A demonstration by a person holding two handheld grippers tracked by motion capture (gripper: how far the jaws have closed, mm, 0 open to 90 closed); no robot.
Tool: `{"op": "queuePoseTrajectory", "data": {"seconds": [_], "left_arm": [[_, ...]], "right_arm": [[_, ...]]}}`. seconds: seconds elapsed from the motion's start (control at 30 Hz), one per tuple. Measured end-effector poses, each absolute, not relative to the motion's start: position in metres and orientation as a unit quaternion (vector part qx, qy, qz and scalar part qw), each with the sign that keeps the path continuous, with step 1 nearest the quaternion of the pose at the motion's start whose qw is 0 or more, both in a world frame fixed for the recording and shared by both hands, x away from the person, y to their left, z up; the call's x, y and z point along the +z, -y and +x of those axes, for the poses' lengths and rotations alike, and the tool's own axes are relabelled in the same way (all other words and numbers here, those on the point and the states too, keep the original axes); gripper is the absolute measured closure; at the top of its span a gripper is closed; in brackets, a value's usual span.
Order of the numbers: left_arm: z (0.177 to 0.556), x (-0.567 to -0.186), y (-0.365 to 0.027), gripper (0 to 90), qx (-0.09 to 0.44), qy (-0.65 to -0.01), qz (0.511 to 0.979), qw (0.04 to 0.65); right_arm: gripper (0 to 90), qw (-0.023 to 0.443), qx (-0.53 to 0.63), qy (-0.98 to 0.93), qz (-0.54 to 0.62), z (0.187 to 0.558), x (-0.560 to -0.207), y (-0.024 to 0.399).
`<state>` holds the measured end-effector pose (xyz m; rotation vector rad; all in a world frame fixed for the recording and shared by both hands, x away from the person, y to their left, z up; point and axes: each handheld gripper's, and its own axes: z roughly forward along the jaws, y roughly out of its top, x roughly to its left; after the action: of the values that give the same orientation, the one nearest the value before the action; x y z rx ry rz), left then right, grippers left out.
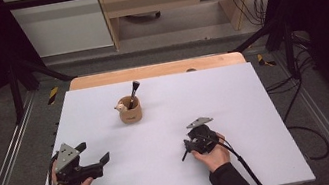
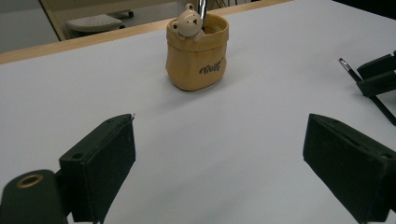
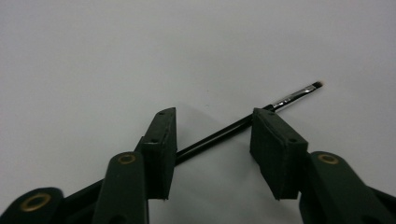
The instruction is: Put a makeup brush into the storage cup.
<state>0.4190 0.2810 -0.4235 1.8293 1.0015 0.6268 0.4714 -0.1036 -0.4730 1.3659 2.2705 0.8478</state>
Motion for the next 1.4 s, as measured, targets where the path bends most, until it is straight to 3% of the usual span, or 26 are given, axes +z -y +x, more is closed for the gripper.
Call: {"op": "queuePoseTrajectory", "data": {"seconds": [0.63,0.8,0.9,1.07,1.4], "left_arm": [[0.4186,-0.4233,-0.2813,8.6,0.256,-0.407,0.744,0.463],[0.4185,-0.4234,-0.2809,8.7,0.256,-0.407,0.745,0.463],[0.4186,-0.4235,-0.2812,8.7,0.256,-0.407,0.745,0.463],[0.4176,-0.4228,-0.2828,8.6,0.258,-0.406,0.744,0.463],[0.4159,-0.4224,-0.2828,8.5,0.259,-0.407,0.742,0.466]], "right_arm": [[79.7,0.174,0.296,-0.818,0.462,0.469,-0.4689,0.1069],[79.0,0.177,0.294,-0.819,0.46,0.4686,-0.4686,0.1073],[69.3,0.178,0.293,-0.814,0.468,0.4697,-0.469,0.1073],[66.4,0.173,0.295,-0.809,0.478,0.4718,-0.4706,0.1078],[77.0,0.17,0.294,-0.817,0.466,0.472,-0.4708,0.1081]]}}
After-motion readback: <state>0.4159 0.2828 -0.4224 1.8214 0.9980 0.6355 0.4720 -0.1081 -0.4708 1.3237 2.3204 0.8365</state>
